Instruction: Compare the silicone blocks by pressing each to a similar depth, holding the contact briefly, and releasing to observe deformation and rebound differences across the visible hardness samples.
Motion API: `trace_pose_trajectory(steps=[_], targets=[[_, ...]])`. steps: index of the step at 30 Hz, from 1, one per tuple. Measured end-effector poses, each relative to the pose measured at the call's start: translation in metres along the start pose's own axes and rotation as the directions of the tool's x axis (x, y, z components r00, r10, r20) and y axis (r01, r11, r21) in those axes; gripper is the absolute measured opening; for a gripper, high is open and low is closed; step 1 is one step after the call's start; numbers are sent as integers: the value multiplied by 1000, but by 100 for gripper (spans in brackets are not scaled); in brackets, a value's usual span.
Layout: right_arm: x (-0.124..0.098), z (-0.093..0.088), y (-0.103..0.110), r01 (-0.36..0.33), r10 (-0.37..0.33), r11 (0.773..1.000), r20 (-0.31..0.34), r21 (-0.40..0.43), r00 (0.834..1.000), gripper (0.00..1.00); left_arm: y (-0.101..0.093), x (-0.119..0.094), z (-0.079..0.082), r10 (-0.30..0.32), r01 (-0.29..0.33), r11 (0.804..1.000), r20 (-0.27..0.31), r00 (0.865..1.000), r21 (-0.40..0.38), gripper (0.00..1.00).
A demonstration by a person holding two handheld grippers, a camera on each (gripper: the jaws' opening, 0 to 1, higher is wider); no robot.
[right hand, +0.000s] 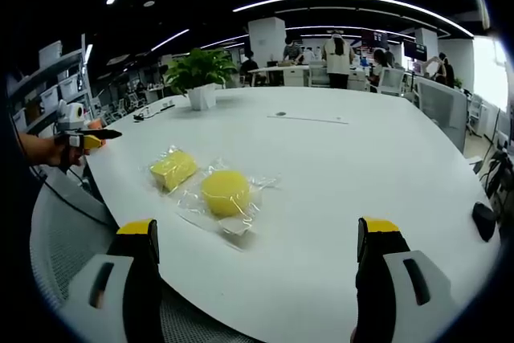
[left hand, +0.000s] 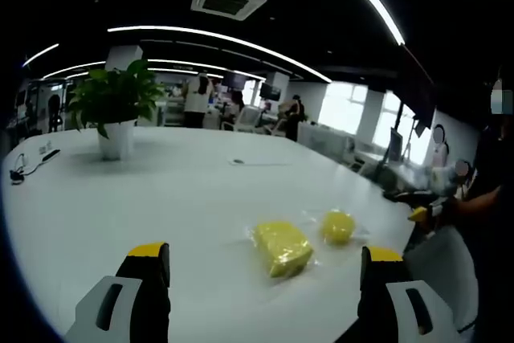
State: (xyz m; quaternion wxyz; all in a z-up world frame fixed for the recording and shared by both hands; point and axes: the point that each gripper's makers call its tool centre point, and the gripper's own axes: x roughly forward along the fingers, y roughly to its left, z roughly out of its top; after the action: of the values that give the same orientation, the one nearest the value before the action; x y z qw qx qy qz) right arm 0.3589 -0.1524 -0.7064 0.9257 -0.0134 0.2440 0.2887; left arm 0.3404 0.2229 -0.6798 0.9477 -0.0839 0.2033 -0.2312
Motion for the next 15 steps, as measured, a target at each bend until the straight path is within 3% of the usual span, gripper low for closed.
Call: trace_pose_trajectory(steps=[5,8,9,15], targets=[[1,-3,6,-29,29,1000,-17,6,999,96,3,-1,0,16,-16,1000,0,1000,17,100],[2,-6,12,-51,52,998,-39,24,998,96,5,-3,-2,22,-21,1000,-15,1000,13,94],[1,-5,11,-49,50,998,-30,31,998,96,3,-2,1,12,-12,1000,2,1000,6,100],[1,-1,11,-49,50,998,-17,36,999,96,-2,-3,5,8,-8,1000,10,1000,26,100]])
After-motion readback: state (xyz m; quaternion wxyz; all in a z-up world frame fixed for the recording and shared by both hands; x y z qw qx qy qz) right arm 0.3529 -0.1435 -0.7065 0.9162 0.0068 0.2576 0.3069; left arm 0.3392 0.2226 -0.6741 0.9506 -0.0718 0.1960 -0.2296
